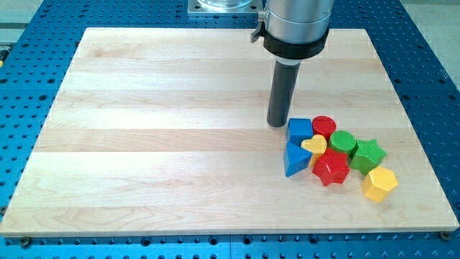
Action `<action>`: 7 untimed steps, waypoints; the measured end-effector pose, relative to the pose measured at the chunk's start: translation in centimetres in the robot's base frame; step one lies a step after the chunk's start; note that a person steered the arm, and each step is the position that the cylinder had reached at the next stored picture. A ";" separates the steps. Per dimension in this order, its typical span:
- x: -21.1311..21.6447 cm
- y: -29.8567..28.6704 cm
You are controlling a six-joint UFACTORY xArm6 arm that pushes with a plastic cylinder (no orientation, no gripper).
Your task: Move the yellow hexagon to the bottom right of the red star
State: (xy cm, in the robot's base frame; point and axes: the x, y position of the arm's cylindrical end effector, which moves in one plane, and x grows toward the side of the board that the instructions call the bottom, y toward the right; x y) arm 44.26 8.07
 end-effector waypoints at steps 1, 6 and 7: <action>0.7 -0.1; -2.7 -0.5; -4.1 3.7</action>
State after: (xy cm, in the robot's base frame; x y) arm 40.17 11.73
